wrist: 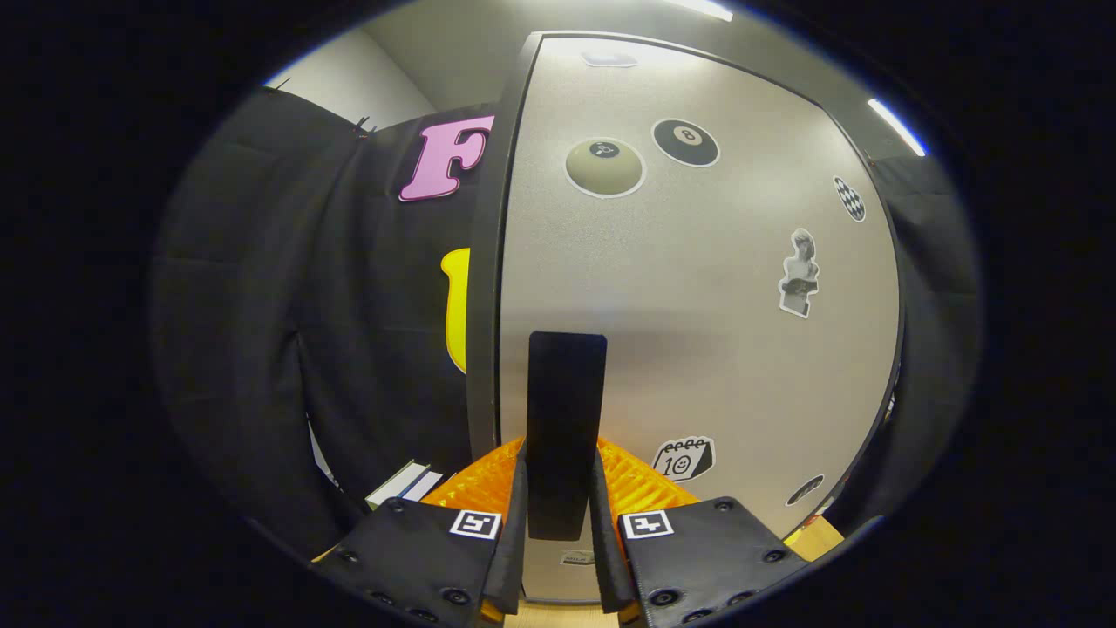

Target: Open the shoe cabinet door, grab the shoes and put them into the shoe cabinet, then close the shoe cabinet door.

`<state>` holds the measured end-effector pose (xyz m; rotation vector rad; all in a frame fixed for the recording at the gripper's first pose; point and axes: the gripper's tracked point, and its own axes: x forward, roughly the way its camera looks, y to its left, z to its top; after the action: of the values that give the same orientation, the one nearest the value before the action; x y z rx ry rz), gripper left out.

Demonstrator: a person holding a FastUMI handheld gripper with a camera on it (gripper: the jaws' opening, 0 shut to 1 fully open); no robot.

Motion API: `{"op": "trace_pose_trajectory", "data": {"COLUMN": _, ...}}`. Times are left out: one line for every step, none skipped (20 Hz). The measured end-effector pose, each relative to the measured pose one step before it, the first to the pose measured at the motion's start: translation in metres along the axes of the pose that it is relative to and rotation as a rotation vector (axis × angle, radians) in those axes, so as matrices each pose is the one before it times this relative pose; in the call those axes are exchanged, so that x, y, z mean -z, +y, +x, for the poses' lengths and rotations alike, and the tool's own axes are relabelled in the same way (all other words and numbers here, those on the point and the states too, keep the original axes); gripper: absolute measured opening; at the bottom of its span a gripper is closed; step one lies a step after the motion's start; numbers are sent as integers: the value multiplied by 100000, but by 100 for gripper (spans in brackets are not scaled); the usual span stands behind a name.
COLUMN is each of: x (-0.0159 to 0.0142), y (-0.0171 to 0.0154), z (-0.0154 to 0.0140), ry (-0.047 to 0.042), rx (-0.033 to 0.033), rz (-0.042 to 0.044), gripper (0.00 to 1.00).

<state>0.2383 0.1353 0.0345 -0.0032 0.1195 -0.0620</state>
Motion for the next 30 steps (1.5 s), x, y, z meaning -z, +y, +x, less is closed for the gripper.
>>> {"op": "trace_pose_trajectory", "data": {"x": -65, "y": -53, "z": -108, "ry": 525, "rx": 138, "rz": -535, "gripper": 36}}
{"op": "trace_pose_trajectory", "data": {"x": 153, "y": 18, "z": -5, "ry": 823, "rx": -211, "rz": 139, "gripper": 32}}
{"op": "trace_pose_trajectory", "data": {"x": -30, "y": 36, "z": -53, "ry": 747, "rx": -705, "rz": 100, "gripper": 28}}
{"op": "trace_pose_trajectory", "data": {"x": -19, "y": -15, "z": -73, "ry": 920, "rx": -995, "rz": 964, "gripper": 28}}
{"op": "trace_pose_trajectory", "data": {"x": 145, "y": 71, "z": 120, "ry": 729, "rx": -590, "rz": 1676, "gripper": 28}}
{"op": "trace_pose_trajectory", "data": {"x": -124, "y": 24, "z": -217, "ry": 41, "rx": -213, "rz": -120, "gripper": 20}}
{"op": "trace_pose_trajectory", "data": {"x": 182, "y": -29, "z": 41, "ry": 638, "rx": -660, "rz": -441, "gripper": 20}}
{"op": "trace_pose_trajectory", "data": {"x": -74, "y": -59, "z": -104, "ry": 280, "rx": -951, "rz": -537, "gripper": 16}}
{"op": "trace_pose_trajectory", "data": {"x": 50, "y": 37, "z": -150, "ry": 178, "rx": -1256, "rz": 304, "gripper": 16}}
{"op": "trace_pose_trajectory", "data": {"x": 17, "y": 65, "z": -427, "ry": -248, "rx": -1400, "rz": 27, "gripper": 11}}
{"op": "trace_pose_trajectory", "data": {"x": 192, "y": 24, "z": -371, "ry": 380, "rx": -1417, "rz": -925, "gripper": 11}}
{"op": "trace_pose_trajectory", "data": {"x": 3, "y": -19, "z": -370, "ry": -33, "rx": -1084, "rz": -541, "gripper": 11}}
{"op": "trace_pose_trajectory", "data": {"x": -9, "y": 103, "z": -478, "ry": -348, "rx": -928, "rz": 152, "gripper": 11}}
{"op": "trace_pose_trajectory", "data": {"x": 3, "y": 28, "z": -332, "ry": -216, "rx": -705, "rz": 370, "gripper": 11}}
{"op": "trace_pose_trajectory", "data": {"x": 106, "y": -187, "z": -151, "ry": -223, "rx": -621, "rz": -414, "gripper": 11}}
{"op": "trace_pose_trajectory", "data": {"x": -40, "y": -216, "z": -255, "ry": -447, "rx": -544, "rz": -855, "gripper": 11}}
{"op": "trace_pose_trajectory", "data": {"x": 96, "y": -23, "z": -336, "ry": -299, "rx": -829, "rz": -166, "gripper": 11}}
{"op": "trace_pose_trajectory", "data": {"x": 42, "y": 15, "z": -381, "ry": -20, "rx": -1341, "rz": 256, "gripper": 11}}
{"op": "trace_pose_trajectory", "data": {"x": -56, "y": 65, "z": -418, "ry": -460, "rx": -1398, "rz": 253, "gripper": 11}}
{"op": "trace_pose_trajectory", "data": {"x": -41, "y": -33, "z": -402, "ry": -506, "rx": -1249, "rz": -880, "gripper": 11}}
{"op": "trace_pose_trajectory", "data": {"x": -56, "y": -161, "z": -363, "ry": -529, "rx": -846, "rz": -1313, "gripper": 11}}
{"op": "trace_pose_trajectory", "data": {"x": -103, "y": -169, "z": -274, "ry": -481, "rx": -541, "rz": -46, "gripper": 11}}
{"op": "trace_pose_trajectory", "data": {"x": 37, "y": 12, "z": -304, "ry": -158, "rx": -714, "rz": 156, "gripper": 11}}
{"op": "trace_pose_trajectory", "data": {"x": -107, "y": -86, "z": -246, "ry": -296, "rx": -778, "rz": 324, "gripper": 11}}
{"op": "trace_pose_trajectory", "data": {"x": 67, "y": -101, "z": -336, "ry": 174, "rx": -769, "rz": 253, "gripper": 11}}
{"op": "trace_pose_trajectory", "data": {"x": -2, "y": -13, "z": -387, "ry": 238, "rx": -741, "rz": -152, "gripper": 11}}
{"op": "trace_pose_trajectory", "data": {"x": -74, "y": -130, "z": -337, "ry": -349, "rx": -424, "rz": -545, "gripper": 11}}
{"op": "trace_pose_trajectory", "data": {"x": -70, "y": -113, "z": -364, "ry": -334, "rx": -212, "rz": -768, "gripper": 11}}
{"op": "trace_pose_trajectory", "data": {"x": -120, "y": -157, "z": -241, "ry": -324, "rx": -193, "rz": -120, "gripper": 11}}
{"op": "trace_pose_trajectory", "data": {"x": -27, "y": -182, "z": -260, "ry": 300, "rx": -431, "rz": 282, "gripper": 11}}
